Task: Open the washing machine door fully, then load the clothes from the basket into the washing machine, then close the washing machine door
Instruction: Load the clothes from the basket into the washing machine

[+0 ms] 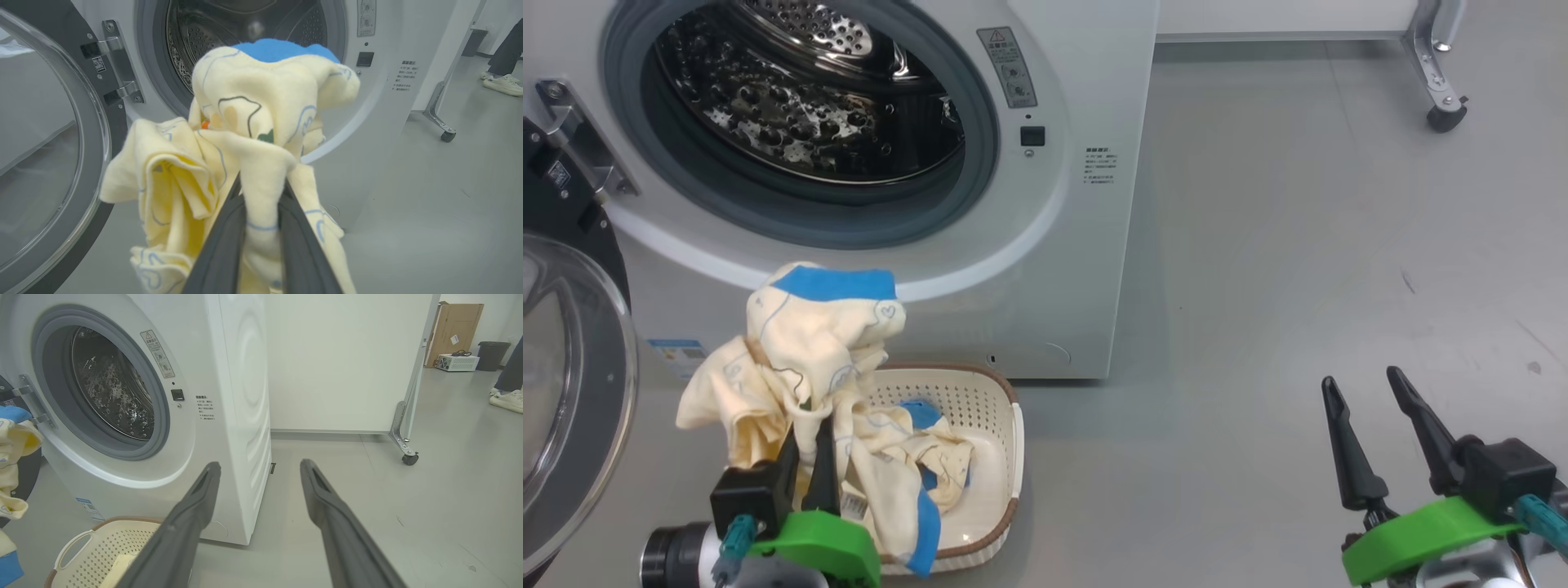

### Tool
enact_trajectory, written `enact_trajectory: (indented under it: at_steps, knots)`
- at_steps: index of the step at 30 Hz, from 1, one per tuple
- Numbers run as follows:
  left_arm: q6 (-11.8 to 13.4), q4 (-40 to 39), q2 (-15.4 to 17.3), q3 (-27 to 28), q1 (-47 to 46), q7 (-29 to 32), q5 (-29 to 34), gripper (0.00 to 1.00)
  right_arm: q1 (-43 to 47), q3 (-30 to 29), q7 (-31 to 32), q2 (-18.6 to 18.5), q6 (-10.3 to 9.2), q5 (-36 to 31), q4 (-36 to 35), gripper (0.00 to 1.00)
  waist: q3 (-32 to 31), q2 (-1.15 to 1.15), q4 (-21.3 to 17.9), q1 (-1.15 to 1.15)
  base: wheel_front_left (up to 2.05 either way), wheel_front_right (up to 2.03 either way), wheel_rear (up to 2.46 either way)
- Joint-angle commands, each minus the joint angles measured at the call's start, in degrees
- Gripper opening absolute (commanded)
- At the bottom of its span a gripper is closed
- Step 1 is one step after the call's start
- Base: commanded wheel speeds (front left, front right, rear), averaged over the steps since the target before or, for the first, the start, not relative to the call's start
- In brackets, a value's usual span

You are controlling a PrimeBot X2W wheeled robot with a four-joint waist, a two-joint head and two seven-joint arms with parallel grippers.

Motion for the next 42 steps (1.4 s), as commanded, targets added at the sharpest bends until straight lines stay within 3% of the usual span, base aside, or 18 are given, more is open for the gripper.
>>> enact_trajectory:
  at_steps: [1, 42]
  knots:
    - [0.6, -2.4, 1.6, 2.0, -1.6, -0.1, 0.5, 0.00, -1.0, 0.8, 0.0, -0.6, 0.21, -0.2, -2.4, 1.00, -0.3, 0.00, 0.1, 0.01, 0.00, 0.00, 0.00]
    - [2.6, -3.9, 2.2, 1.1, -0.3, 1.6, -1.2, 0.00, 0.4, 1.8, 1.1, -0.6, 0.21, 0.2, -3.6, 1.00, -1.8, 0.00, -0.3, 0.01, 0.00, 0.00, 0.00]
